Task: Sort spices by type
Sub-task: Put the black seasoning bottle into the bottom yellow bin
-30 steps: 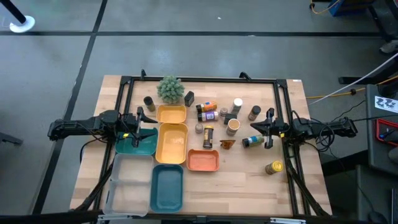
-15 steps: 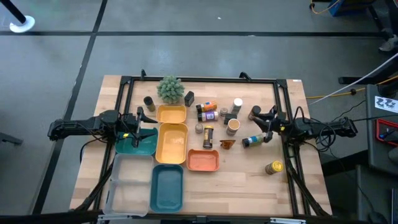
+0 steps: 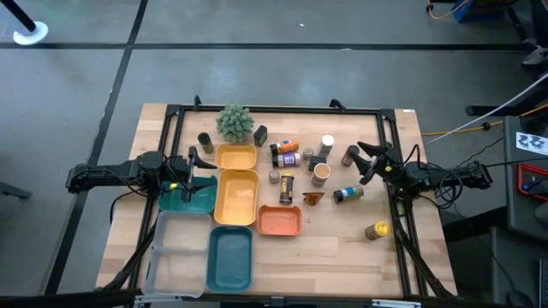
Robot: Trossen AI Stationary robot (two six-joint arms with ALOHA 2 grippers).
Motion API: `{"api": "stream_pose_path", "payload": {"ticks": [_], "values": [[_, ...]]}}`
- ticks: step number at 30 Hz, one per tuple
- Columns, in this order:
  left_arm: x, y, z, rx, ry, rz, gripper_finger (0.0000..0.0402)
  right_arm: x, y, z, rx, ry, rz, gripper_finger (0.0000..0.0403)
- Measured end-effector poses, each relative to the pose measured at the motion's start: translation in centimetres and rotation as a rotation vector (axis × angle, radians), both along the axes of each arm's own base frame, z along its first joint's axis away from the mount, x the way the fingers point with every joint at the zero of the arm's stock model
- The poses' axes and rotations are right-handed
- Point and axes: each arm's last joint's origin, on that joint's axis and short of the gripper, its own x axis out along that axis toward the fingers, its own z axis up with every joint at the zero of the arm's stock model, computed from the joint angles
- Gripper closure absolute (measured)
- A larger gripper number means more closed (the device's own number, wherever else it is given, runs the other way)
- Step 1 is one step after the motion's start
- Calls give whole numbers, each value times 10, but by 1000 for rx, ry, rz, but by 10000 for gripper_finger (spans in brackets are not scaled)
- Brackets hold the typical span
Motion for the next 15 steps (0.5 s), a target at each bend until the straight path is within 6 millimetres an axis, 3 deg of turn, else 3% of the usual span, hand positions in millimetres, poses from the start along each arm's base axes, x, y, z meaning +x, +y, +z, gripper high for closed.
{"api": "stream_pose_path", "payload": {"ticks": [4,15], "values": [[0,1,0,2,-2,33,150,-1,-1,3,2,2,-21,120],[0,2,2,5,-34,76,150,-20,-5,46,35,55,-62,122]]}}
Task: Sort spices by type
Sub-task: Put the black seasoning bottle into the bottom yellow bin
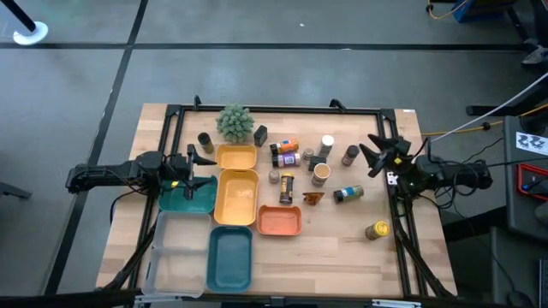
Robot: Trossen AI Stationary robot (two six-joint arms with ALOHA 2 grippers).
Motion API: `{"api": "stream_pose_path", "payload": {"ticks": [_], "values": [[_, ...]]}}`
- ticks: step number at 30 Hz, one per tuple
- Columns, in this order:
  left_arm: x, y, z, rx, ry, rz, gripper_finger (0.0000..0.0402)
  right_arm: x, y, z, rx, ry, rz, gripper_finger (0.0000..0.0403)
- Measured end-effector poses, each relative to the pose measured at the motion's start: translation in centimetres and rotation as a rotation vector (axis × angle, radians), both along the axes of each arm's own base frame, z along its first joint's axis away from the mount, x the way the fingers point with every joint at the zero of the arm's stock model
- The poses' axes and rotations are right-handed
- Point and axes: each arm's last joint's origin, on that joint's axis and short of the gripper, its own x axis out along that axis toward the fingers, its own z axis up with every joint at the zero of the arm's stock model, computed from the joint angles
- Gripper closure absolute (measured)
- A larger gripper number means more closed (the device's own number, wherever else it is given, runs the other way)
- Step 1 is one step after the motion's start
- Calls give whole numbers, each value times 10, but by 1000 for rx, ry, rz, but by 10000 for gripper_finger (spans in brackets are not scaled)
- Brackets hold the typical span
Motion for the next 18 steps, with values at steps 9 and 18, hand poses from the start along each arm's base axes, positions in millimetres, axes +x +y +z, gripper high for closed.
{"api": "stream_pose_path", "payload": {"ticks": [9,18], "values": [[0,0,1,-2,-7,0,150,6,1,20,50,147,-10,123],[0,0,1,-2,-9,-1,150,30,1,50,133,387,-68,123]]}}
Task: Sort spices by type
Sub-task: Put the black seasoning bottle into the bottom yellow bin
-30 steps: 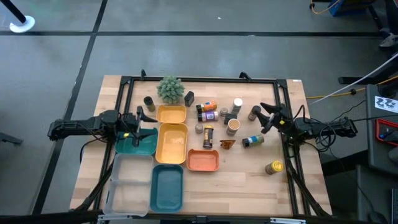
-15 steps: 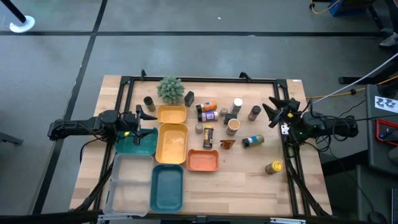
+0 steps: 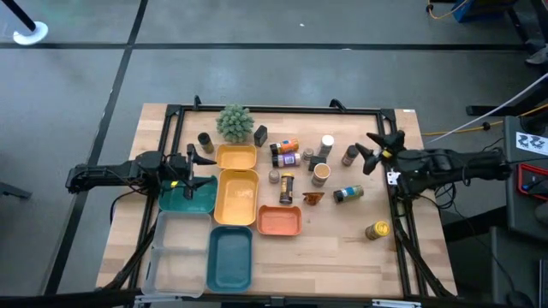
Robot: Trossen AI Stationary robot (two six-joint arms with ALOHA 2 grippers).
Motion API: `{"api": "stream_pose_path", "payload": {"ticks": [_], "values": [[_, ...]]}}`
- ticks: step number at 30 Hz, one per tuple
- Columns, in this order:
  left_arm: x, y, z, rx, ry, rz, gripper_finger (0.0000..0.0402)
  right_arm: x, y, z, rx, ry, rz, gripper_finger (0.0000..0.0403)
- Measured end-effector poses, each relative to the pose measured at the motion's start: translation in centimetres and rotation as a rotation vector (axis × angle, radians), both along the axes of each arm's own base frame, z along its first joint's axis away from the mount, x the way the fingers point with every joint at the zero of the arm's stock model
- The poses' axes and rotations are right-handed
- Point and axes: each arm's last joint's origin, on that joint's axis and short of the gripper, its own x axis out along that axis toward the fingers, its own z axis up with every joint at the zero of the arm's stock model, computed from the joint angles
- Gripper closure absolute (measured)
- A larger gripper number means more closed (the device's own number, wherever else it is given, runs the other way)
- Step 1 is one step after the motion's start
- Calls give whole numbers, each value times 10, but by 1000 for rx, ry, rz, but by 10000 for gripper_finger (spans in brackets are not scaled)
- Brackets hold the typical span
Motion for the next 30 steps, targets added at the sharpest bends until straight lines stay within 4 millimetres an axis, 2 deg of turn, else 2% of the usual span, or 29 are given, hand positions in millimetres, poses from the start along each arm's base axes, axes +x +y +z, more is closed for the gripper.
{"api": "stream_pose_path", "payload": {"ticks": [6,14,19,24,30], "values": [[0,0,1,0,-3,-1,150,15,-13,5,179,211,-66,123],[0,0,1,0,-3,-1,150,41,-46,-19,399,394,-114,123],[0,0,1,0,-3,-1,150,49,-67,-33,497,483,-122,123],[0,0,1,0,-3,-1,150,53,-81,-44,555,528,-136,123],[0,0,1,1,-3,-1,150,59,-89,-49,595,521,-92,123]]}}
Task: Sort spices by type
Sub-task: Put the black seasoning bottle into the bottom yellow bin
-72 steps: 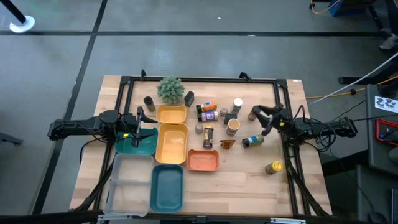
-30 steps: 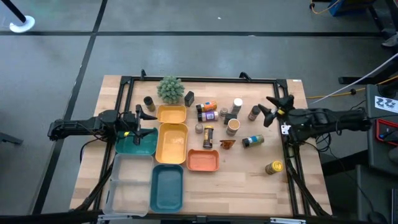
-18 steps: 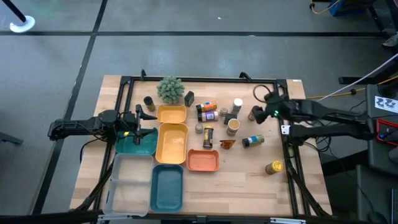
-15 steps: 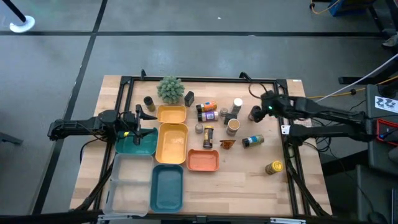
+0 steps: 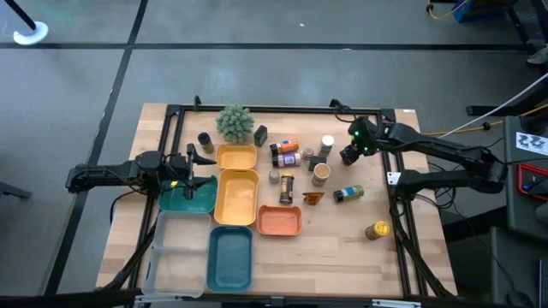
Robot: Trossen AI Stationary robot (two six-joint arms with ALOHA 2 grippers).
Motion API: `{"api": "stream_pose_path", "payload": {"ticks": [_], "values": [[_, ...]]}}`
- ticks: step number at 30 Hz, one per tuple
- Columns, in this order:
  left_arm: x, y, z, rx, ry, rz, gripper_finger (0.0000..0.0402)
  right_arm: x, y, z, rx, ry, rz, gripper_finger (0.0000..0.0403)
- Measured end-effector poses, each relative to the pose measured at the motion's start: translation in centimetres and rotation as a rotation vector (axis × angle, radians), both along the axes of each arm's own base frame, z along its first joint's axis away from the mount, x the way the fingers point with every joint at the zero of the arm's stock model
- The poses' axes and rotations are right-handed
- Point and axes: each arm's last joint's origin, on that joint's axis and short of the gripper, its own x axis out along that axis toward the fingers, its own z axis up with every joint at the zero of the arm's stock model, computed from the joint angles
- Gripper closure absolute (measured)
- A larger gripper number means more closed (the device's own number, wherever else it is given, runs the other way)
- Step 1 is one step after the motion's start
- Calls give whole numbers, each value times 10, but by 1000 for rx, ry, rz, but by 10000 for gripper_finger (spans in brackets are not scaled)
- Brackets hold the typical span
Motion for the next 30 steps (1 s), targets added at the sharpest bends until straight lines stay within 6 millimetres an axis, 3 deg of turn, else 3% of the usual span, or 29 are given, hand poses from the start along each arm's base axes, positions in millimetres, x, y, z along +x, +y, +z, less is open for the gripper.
{"api": "stream_pose_path", "payload": {"ticks": [16,24,30], "values": [[0,0,0,0,0,0,150,11,-6,-20,40,130,84,125],[0,0,0,0,1,-1,150,17,-8,-28,74,152,113,196],[0,0,0,0,0,0,150,19,-10,-28,56,124,113,197]]}}
